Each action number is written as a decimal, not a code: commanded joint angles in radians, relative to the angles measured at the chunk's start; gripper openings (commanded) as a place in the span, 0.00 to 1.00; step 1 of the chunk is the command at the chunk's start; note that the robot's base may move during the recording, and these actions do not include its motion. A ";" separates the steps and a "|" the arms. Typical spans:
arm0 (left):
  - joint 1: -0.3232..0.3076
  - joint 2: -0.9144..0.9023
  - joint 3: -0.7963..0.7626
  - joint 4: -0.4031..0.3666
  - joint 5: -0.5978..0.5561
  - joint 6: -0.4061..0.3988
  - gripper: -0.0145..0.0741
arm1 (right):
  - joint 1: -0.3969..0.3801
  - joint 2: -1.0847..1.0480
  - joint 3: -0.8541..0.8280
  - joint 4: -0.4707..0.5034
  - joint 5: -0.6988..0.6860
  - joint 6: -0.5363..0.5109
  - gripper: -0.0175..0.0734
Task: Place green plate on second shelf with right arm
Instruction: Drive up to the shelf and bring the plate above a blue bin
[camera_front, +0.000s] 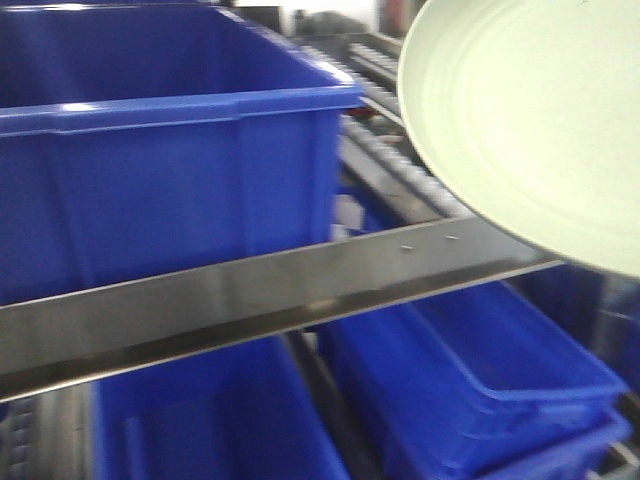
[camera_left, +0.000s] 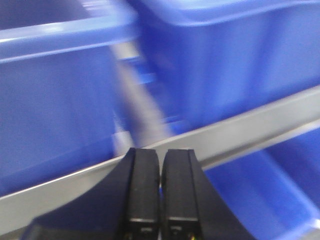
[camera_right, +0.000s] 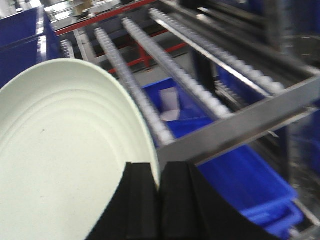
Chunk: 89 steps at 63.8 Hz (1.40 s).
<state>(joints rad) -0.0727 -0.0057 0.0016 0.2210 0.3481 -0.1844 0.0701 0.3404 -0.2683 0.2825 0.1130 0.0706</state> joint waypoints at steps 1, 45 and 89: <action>-0.005 -0.022 0.042 0.001 -0.061 -0.005 0.30 | -0.004 0.005 -0.032 0.006 -0.107 -0.002 0.25; -0.005 -0.022 0.042 0.001 -0.061 -0.005 0.30 | -0.004 0.005 -0.032 0.006 -0.107 -0.002 0.25; -0.005 -0.022 0.042 0.001 -0.061 -0.005 0.30 | -0.004 0.005 -0.032 0.006 -0.107 -0.002 0.25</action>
<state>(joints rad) -0.0727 -0.0057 0.0016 0.2210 0.3481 -0.1844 0.0701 0.3404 -0.2683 0.2825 0.1130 0.0706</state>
